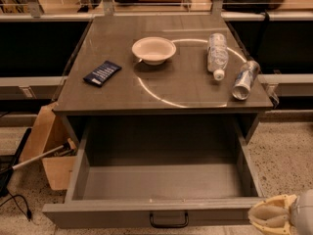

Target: Close top drawer

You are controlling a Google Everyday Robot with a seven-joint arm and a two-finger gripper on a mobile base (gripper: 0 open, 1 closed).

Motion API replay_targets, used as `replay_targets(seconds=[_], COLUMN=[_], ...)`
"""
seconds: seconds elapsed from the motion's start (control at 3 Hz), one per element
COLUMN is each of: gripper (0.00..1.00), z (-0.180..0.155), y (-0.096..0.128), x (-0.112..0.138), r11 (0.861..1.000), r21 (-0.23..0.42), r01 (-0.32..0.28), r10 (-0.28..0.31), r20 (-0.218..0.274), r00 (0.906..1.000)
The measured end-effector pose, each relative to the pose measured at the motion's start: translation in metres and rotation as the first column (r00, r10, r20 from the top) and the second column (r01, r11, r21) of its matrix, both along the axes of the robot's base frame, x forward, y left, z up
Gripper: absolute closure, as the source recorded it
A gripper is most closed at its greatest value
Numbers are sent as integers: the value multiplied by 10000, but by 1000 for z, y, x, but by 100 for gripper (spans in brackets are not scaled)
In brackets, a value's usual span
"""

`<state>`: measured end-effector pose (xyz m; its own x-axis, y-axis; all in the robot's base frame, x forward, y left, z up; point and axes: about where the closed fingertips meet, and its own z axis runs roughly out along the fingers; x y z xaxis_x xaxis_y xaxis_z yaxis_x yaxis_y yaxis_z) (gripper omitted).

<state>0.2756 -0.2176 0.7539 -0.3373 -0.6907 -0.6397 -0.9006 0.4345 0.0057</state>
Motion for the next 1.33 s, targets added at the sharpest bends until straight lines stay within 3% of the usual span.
replay_targets(seconds=[1.33], gripper=[100], z=[-61], y=[-4], x=[25], r11=[9994], r21=[210], r01=[289], r10=[-278], r20=[-503], r00=[9983])
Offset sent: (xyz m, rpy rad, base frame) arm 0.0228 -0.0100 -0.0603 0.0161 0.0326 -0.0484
